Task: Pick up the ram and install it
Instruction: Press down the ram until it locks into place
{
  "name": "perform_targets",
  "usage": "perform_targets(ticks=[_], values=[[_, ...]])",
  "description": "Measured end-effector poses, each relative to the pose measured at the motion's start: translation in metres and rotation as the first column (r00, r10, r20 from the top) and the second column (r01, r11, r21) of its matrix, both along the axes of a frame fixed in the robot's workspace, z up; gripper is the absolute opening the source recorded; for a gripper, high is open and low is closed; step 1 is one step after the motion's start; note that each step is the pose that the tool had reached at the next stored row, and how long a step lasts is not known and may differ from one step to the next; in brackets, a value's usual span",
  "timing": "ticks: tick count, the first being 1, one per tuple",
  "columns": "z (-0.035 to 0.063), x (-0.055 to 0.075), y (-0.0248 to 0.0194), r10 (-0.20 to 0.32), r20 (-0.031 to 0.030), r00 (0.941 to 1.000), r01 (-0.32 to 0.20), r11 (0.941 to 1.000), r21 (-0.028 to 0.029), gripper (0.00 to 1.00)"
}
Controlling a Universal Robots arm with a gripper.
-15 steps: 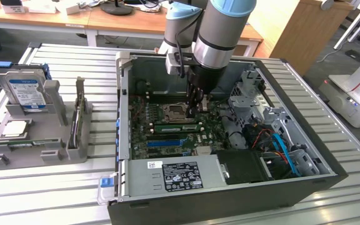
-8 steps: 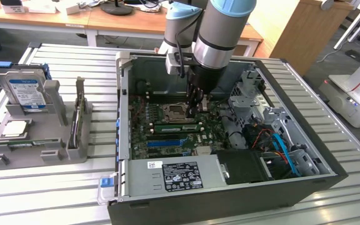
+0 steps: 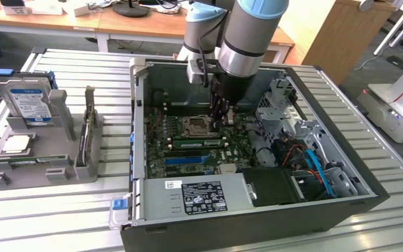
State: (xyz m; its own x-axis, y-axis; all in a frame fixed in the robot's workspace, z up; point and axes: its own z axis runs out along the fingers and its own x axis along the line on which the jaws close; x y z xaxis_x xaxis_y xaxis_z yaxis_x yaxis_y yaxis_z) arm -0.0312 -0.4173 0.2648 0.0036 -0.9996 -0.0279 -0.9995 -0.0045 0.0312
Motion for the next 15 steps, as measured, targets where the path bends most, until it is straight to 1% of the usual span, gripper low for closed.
perform_targets(ticks=[9,15], values=[[0.0000,0.011,0.0000,0.000,0.0000,1.0000,0.000,1.0000,0.0001,0.11],[-0.0001,0.015,0.0000,0.000,0.0000,1.0000,0.000,1.0000,0.0001,0.11]])
